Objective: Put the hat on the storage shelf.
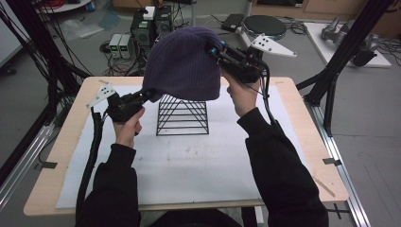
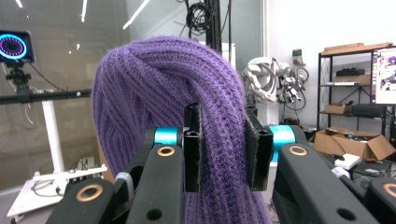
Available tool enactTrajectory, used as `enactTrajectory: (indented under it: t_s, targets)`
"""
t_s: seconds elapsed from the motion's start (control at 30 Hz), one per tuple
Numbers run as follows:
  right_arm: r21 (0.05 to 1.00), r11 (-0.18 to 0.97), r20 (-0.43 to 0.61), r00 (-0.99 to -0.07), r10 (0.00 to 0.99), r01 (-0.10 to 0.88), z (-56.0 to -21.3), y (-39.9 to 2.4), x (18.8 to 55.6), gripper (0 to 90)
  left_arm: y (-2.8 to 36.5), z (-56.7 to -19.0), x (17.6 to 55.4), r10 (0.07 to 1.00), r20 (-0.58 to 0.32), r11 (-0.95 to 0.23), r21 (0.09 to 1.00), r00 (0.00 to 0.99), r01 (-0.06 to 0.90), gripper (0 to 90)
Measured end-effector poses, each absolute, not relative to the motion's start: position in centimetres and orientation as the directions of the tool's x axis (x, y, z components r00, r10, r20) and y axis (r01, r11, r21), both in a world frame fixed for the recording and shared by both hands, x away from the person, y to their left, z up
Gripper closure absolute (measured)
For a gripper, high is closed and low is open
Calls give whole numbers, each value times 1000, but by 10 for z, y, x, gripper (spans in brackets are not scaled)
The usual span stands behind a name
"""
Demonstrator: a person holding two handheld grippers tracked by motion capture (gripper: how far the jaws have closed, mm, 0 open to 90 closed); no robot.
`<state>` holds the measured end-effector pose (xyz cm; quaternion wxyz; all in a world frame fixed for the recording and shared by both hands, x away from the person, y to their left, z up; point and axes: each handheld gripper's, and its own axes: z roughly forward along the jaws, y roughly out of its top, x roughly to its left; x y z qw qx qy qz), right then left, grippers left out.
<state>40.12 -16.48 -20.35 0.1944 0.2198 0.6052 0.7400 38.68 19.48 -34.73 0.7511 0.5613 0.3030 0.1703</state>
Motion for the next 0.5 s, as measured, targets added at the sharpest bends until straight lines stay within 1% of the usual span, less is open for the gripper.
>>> enactTrajectory:
  t_s: [0.1, 0.13, 0.2, 0.27, 0.37, 0.5]
  targets:
    - [978, -208, 102, -828, 551, -19, -203, -166, 403, 738, 194, -347, 386, 593, -258, 312, 947, 762, 78, 826]
    - [977, -211, 115, -829, 547, -4, -203, -166, 402, 738, 194, -347, 386, 600, -251, 297, 952, 760, 80, 825]
    - [981, -196, 106, -829, 549, -4, -204, -166, 402, 738, 194, -348, 387, 622, -229, 259, 963, 748, 79, 824]
    - [984, -176, 93, -828, 553, -6, -205, -163, 401, 737, 193, -350, 388, 632, -225, 242, 966, 742, 87, 824]
    - [988, -153, 99, -829, 551, 16, -209, -160, 402, 735, 191, -351, 387, 634, -198, 193, 977, 747, 96, 824]
    - [996, -72, 91, -820, 565, 61, -215, -159, 401, 732, 191, -353, 385, 628, -163, 123, 986, 761, 110, 823]
